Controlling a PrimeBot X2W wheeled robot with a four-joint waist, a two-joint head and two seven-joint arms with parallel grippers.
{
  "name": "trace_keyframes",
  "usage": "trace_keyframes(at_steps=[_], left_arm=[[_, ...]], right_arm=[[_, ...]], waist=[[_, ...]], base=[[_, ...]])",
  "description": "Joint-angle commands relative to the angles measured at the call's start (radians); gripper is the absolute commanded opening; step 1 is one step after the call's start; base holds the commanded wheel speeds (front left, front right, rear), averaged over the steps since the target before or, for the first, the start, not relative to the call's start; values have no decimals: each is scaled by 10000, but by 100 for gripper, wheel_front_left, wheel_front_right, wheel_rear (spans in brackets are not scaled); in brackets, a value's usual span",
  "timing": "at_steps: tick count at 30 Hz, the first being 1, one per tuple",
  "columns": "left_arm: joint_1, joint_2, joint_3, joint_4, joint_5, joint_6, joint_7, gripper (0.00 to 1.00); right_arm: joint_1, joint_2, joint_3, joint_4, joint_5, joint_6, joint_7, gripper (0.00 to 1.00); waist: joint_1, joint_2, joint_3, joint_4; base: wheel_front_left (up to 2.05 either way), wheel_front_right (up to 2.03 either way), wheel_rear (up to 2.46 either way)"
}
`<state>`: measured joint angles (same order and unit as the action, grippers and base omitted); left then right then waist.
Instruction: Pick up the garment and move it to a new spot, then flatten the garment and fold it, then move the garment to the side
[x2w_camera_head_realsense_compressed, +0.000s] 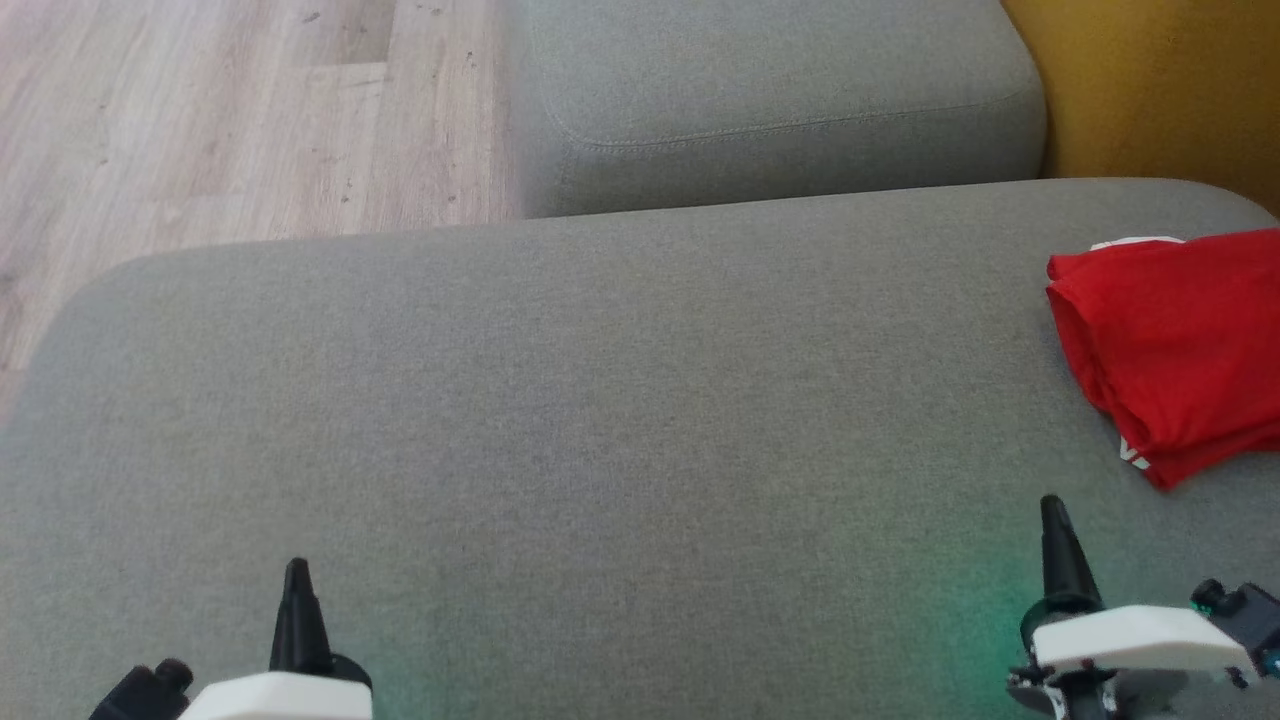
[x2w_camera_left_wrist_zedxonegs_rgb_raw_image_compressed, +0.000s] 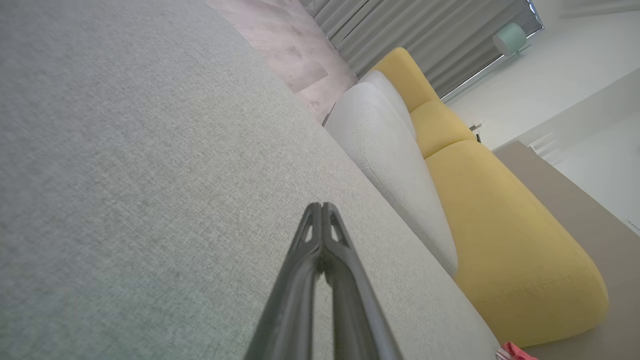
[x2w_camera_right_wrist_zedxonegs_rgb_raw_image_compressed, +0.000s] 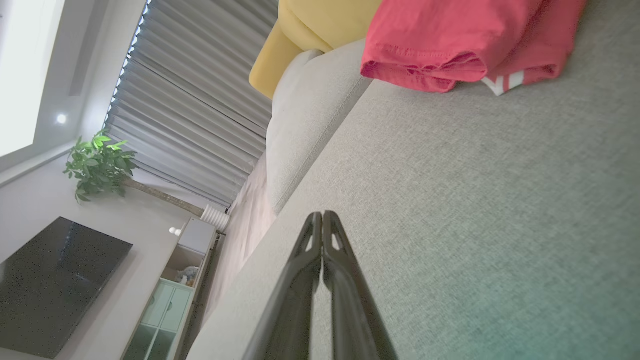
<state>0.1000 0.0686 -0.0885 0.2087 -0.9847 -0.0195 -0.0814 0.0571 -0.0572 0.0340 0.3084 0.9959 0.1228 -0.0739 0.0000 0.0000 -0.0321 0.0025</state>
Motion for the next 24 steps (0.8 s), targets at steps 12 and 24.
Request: trace_keyframes(at_steps=[12,24], left_arm=[[-895,151,586,-127,-1603,-302,361,0],[-1228,149,871,8,-3057,-537,715,0]], right_arm=[[-809,-211,-179,-447,1579,53,350,0],[-1042,-212,-440,-509,2995,61,699,0]], waist=[[0,0,79,-6],[0,0,159,-11]], base=[[0,0,0],[0,0,0]])
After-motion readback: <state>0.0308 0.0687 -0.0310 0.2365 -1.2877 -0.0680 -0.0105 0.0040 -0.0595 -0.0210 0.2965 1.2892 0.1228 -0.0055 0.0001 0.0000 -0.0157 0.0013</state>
